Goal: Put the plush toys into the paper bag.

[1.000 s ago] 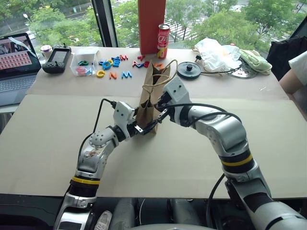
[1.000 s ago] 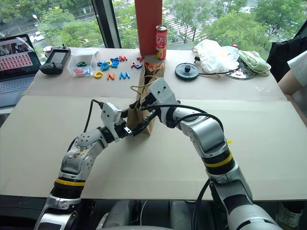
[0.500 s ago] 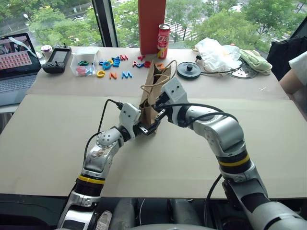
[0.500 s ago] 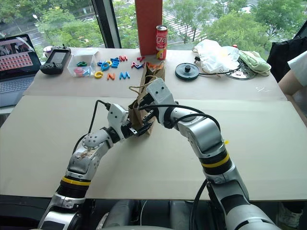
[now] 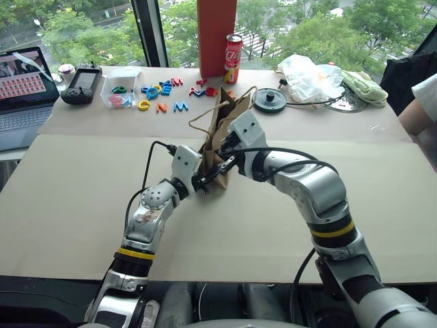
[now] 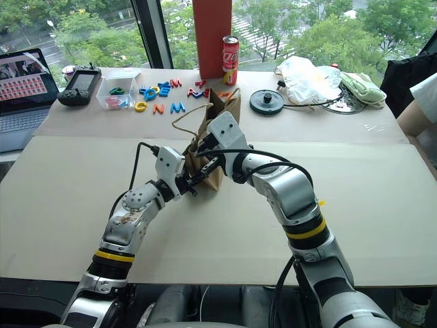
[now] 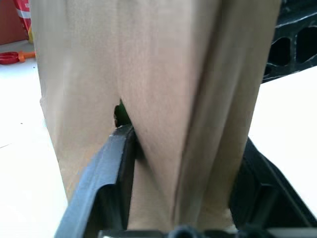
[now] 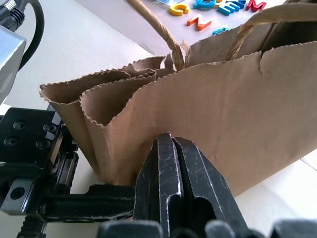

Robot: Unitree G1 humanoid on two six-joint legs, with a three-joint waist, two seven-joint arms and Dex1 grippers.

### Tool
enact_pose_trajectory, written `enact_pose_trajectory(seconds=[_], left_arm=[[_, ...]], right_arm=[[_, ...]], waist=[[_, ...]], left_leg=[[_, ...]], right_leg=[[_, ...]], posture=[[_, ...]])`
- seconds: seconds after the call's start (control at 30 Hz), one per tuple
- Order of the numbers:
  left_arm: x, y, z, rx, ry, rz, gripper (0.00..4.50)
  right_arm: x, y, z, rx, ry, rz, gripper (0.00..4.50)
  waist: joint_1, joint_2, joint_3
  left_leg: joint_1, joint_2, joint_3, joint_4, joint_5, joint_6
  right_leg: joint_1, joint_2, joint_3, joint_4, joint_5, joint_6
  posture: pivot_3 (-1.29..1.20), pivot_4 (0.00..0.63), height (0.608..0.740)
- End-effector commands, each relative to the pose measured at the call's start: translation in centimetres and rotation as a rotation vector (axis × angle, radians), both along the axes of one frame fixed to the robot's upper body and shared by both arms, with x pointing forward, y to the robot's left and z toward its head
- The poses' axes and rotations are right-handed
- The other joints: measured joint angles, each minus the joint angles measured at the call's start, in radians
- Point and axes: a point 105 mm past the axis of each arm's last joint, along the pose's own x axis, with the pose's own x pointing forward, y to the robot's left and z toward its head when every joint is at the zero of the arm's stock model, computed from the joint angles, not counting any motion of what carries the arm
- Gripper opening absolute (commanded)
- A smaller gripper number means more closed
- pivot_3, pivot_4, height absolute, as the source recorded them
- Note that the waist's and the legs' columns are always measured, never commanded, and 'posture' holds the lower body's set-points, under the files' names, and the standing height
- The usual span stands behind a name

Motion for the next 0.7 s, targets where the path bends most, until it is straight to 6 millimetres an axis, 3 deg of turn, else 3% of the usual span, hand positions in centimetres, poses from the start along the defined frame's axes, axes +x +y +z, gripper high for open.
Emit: enact_pose_trajectory(seconds=[0.03,0.07,0.17,0.4,0.7], left_arm=[[0.2,0.0,1.6,-0.009,-0.068,0.006,0.52],[0.3,0.2,1.5,-0.005,-0.068,0.011,0.23],[0.5,0.8,1.5,0.006,-0.073,0.03,0.23],[0.9,2.0,1.5,0.026,-0.084,0.042,0.23],[1.1,2.0,1.5,0.011,-0.099,0.037,0.1]], right_arm=[[-0.1,0.0,1.4,0.025,-0.044,0.001,0.0],[-0.1,-0.1,1.4,0.024,-0.043,-0.002,0.0],[-0.1,-1.0,1.2,0.022,-0.039,-0.019,0.0],[-1.0,-5.4,0.1,-0.013,-0.026,-0.076,0.0],[-0.5,-8.1,0.6,-0.001,-0.043,-0.157,0.0]], waist=[[0.0,0.0,0.0],[0.0,0.0,0.0],[0.0,0.0,0.0],[0.004,0.0,0.0],[0.0,0.0,0.0]], left_leg=[[0.0,0.0,0.0,0.0,0.0,0.0],[0.0,0.0,0.0,0.0,0.0,0.0],[0.0,0.0,0.0,0.0,0.0,0.0],[0.0,0.0,0.0,0.0,0.0,0.0],[0.0,0.0,0.0,0.0,0.0,0.0]], right_leg=[[0.0,0.0,0.0,0.0,0.0,0.0],[0.0,0.0,0.0,0.0,0.0,0.0],[0.0,0.0,0.0,0.0,0.0,0.0],[0.001,-0.001,0.0,-0.001,0.0,0.0],[0.0,0.001,0.0,-0.001,0.0,0.0]], posture=[[0.0,0.15,0.739],[0.0,0.15,0.739],[0.0,0.15,0.739],[0.0,0.15,0.739],[0.0,0.15,0.739]])
